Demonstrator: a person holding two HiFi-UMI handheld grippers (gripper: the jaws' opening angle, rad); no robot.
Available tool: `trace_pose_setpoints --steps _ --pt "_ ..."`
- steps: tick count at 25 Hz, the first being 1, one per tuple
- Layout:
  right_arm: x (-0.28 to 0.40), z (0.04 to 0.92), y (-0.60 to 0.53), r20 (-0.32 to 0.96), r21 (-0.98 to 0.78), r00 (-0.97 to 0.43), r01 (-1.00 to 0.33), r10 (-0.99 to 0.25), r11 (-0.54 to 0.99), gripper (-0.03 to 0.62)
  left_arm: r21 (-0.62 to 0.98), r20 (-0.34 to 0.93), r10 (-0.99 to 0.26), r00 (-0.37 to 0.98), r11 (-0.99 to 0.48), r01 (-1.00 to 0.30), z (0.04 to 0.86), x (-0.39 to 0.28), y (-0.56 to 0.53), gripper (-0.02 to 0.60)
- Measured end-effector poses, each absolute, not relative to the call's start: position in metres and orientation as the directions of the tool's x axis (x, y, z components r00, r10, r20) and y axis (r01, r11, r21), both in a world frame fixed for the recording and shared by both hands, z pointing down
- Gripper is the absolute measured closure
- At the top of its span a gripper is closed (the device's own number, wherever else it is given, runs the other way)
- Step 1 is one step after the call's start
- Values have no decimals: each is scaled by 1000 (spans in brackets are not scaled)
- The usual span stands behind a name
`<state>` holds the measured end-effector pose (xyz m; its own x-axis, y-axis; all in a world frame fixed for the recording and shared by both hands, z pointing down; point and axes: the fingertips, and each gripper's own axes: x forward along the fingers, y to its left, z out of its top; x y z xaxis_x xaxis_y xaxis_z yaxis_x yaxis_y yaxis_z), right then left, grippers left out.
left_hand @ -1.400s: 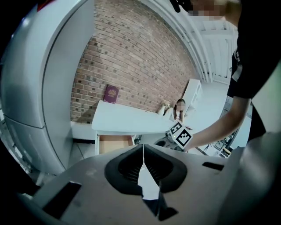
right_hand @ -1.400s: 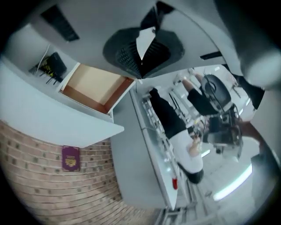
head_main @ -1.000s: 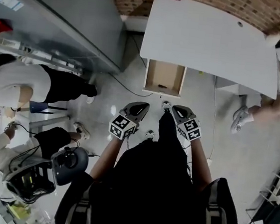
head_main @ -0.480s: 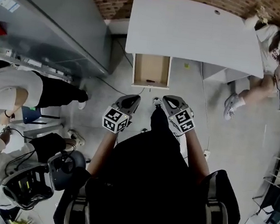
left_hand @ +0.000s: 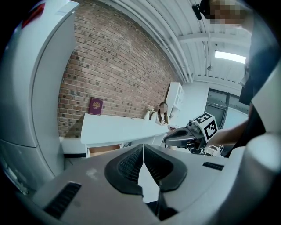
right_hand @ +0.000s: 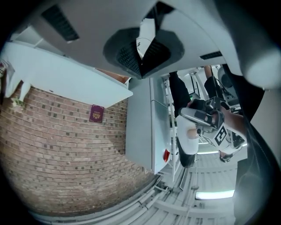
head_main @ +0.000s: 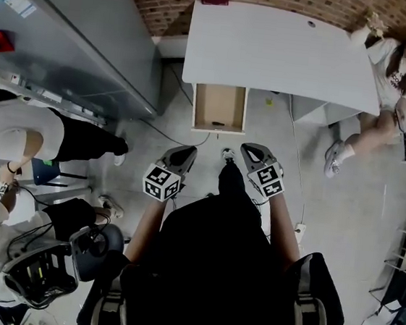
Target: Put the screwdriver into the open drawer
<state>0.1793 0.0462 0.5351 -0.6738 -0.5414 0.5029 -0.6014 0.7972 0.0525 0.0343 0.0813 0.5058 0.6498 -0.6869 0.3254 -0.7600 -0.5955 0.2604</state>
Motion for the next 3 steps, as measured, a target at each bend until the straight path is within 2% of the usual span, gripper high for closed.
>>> trace_pose_setpoints --steps 3 --pt "176 535 46 494 61 -675 -602 -548 796 538 260 324 -696 641 -587 -767 506 28 82 561"
